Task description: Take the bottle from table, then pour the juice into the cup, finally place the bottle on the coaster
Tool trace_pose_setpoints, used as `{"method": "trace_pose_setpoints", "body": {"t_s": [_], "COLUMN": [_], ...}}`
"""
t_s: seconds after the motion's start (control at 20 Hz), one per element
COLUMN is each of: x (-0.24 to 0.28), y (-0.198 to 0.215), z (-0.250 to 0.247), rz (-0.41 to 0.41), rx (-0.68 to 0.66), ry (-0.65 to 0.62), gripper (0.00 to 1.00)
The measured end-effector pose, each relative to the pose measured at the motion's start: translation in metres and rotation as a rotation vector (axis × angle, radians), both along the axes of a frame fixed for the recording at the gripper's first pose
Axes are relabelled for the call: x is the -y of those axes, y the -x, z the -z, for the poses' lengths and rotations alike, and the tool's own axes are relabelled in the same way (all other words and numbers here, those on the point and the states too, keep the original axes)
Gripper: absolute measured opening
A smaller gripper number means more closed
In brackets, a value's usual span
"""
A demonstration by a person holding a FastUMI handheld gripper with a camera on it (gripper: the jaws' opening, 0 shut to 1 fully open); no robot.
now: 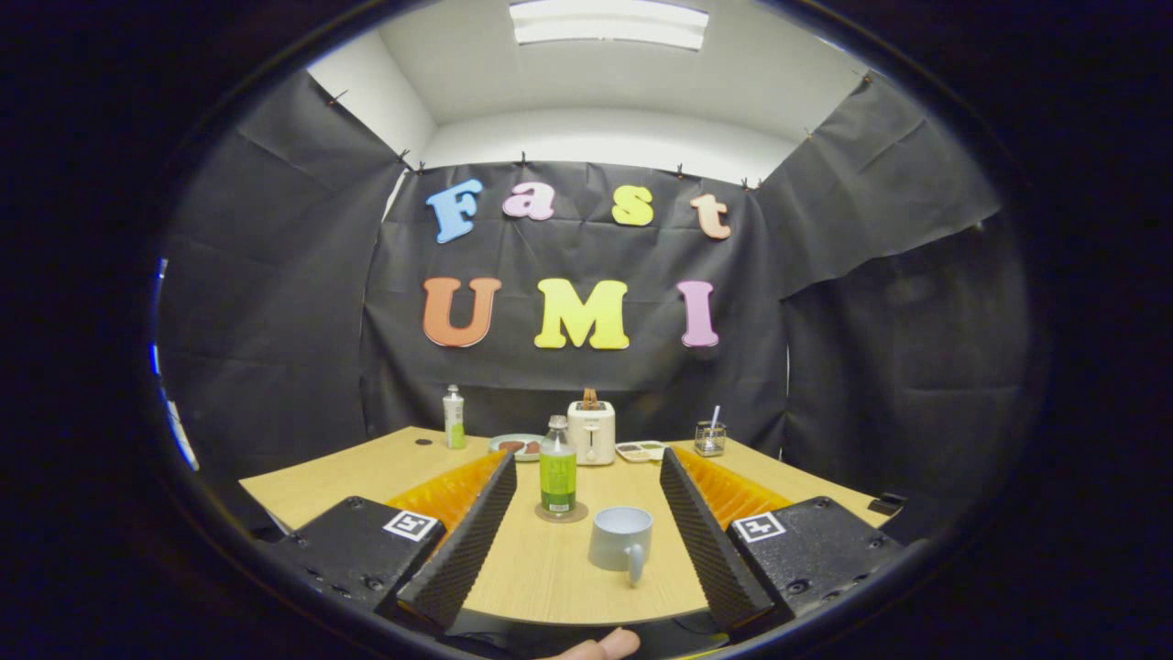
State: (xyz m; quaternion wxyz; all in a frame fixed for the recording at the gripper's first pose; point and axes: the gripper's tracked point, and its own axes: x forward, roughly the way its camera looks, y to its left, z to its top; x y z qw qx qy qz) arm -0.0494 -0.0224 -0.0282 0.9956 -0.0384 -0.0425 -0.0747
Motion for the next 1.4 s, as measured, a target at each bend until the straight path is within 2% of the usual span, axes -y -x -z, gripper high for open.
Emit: {"method": "trace_pose_setpoints", "body": {"t_s": [0.95, 1.4], "x": [-0.004, 0.006], "y": [-0.004, 0.007], "z": [0.005, -0.001], "rz": [-0.028, -0.001], "rx": [-0.01, 0.038], "ry": [-0.007, -0.042], "gripper": [1.0, 1.0]}}
